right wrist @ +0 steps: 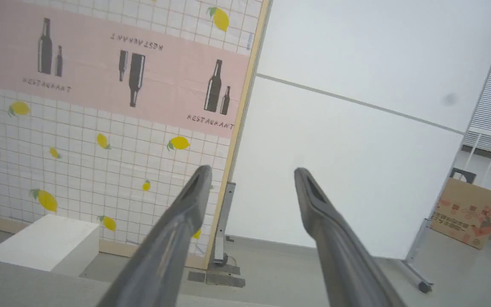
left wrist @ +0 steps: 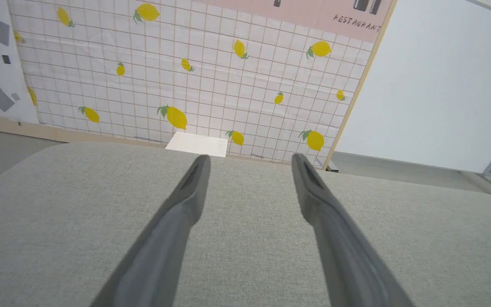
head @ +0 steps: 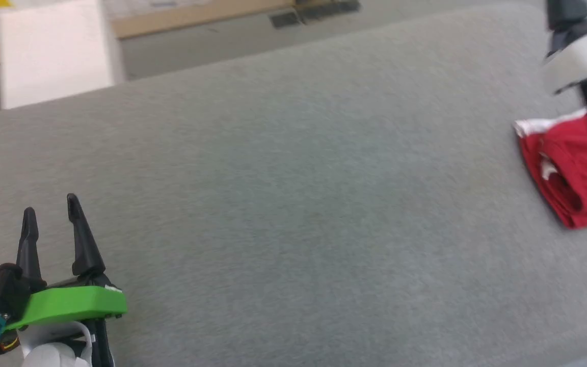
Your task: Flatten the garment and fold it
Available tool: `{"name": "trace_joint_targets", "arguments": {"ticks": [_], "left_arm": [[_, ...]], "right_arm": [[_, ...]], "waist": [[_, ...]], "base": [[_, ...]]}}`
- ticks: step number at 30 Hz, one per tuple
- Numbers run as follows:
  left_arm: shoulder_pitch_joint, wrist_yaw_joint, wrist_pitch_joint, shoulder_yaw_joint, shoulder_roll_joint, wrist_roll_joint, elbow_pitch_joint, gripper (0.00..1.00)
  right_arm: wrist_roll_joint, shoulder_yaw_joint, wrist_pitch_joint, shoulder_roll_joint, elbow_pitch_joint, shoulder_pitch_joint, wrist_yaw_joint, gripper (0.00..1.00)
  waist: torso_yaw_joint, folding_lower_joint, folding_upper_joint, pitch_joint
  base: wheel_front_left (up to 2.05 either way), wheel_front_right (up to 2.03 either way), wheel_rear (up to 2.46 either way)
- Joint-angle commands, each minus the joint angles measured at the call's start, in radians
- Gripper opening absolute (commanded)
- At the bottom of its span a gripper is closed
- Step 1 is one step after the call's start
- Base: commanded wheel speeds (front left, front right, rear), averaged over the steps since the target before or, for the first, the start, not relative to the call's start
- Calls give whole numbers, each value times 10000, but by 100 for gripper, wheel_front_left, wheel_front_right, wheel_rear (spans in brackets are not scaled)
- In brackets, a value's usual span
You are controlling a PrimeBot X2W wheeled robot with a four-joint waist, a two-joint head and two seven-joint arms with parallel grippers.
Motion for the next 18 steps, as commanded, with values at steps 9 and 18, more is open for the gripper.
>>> {"name": "trace_joint_targets", "arguments": {"ticks": [9, 18], "left_arm": [[-175, 240, -108, -369, -234, -141, 479, 100], [-326, 120, -153, -1363, -240, 634, 1373, 100]], "right_arm": [[-94, -747, -2150, 2385, -990, 3409, -15, 100], [708, -1107, -2515, 2469, -842, 5549, -15, 100]], "waist": [[2473, 0, 112, -1726], [3037, 0, 112, -2071]], "base": [[0, 0, 0], [0, 0, 0]]}}
